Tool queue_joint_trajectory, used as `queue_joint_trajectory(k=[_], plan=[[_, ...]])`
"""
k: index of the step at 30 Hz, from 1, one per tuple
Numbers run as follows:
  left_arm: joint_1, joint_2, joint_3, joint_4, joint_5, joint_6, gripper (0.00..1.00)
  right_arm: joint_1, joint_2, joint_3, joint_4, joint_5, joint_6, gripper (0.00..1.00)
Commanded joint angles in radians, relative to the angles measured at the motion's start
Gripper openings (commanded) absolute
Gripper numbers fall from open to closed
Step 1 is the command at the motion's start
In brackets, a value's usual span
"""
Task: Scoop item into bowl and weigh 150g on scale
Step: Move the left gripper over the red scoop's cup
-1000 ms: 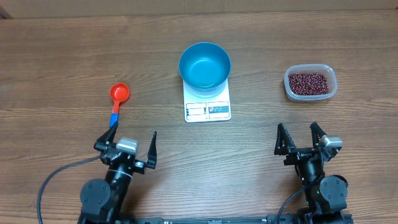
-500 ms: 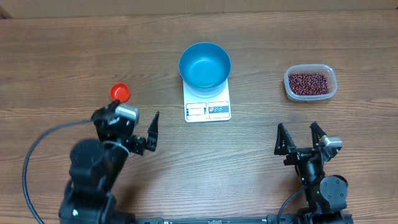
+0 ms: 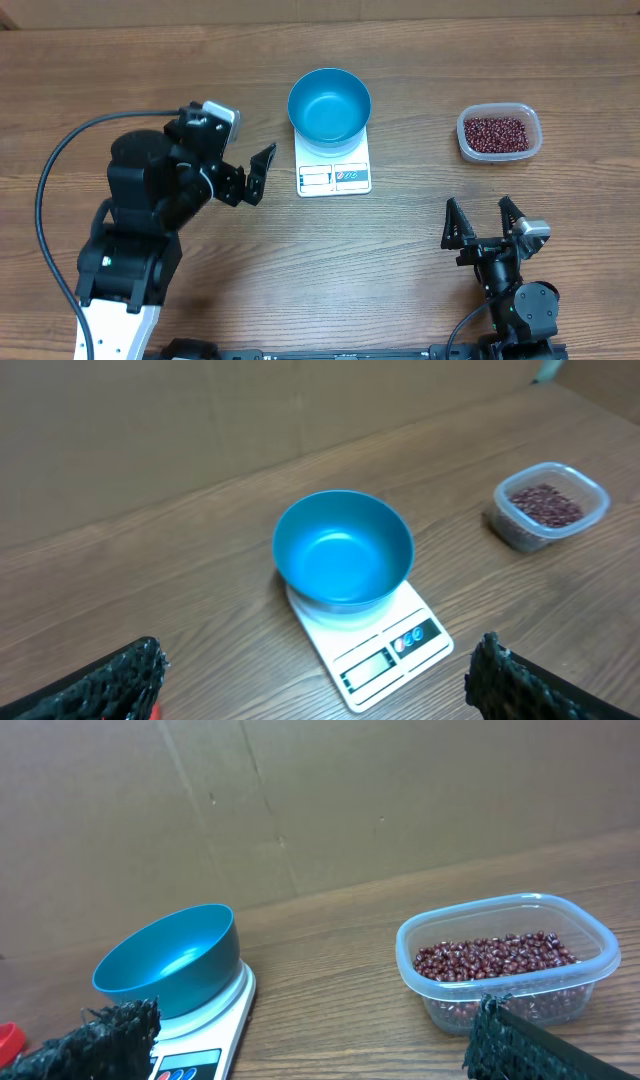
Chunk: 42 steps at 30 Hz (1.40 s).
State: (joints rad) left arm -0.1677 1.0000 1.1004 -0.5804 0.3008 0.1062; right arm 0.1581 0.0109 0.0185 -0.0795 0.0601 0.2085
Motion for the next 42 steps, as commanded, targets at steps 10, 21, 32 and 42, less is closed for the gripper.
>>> queue_joint_trajectory(k=[10,21,32,42], plan=[[0.006,0.051,0.032,-0.058,0.063,-0.010,1.00,0.005,-0.008,-0.011,0.003,0.014,0.000,1.00],[0.109,0.127,0.085,-0.084,0.033,-0.017,1.00,0.005,-0.008,-0.011,0.003,0.014,0.000,1.00],[0.344,0.399,0.251,-0.220,0.036,0.058,0.89,0.005,-0.008,-0.011,0.003,0.014,0.000,1.00],[0.433,0.608,0.251,-0.214,0.040,0.109,0.75,0.005,-0.008,-0.011,0.003,0.014,0.000,1.00]])
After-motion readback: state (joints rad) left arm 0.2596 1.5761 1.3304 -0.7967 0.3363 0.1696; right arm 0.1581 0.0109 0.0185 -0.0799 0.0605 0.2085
